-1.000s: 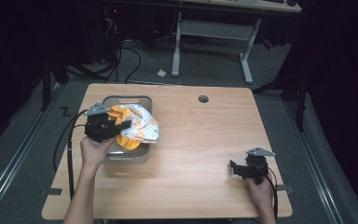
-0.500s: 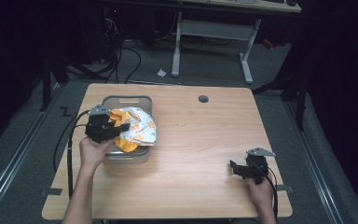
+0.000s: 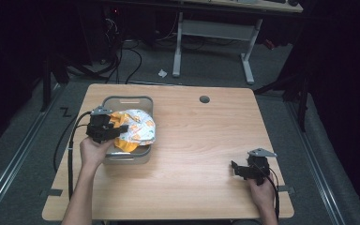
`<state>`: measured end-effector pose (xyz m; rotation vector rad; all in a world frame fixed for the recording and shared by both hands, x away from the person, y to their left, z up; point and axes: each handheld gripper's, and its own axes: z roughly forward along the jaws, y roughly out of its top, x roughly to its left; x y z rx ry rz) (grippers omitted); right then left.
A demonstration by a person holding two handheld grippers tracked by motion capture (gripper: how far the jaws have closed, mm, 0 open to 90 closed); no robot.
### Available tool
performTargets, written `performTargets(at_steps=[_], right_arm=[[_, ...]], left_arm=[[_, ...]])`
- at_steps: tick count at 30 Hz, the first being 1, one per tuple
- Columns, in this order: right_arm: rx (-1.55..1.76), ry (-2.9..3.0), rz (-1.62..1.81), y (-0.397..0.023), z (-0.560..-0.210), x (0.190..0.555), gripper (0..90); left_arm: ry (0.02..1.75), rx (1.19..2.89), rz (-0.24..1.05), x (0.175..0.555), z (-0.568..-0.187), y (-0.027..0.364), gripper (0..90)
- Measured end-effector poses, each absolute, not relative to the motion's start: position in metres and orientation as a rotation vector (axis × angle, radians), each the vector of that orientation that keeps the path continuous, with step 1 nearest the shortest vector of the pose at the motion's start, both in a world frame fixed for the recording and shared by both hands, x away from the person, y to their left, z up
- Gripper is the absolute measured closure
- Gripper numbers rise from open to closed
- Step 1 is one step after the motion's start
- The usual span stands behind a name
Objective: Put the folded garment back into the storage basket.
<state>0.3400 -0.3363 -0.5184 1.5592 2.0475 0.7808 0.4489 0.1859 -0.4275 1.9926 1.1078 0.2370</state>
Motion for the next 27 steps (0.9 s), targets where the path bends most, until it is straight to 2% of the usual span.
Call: performTargets(at_steps=[17,27], right_arm=[[1.561,2.046,0.781,-0.336,-0.518,0.340,14.7],[1.560,2.047,0.781,-0.336,-0.518,0.340,14.7]], left_arm=[[1.227,2.092,0.255,0.456,-0.448,0.187,71.0],[1.315,2.120,0.272,0.458,-0.451,0.186,58.0]])
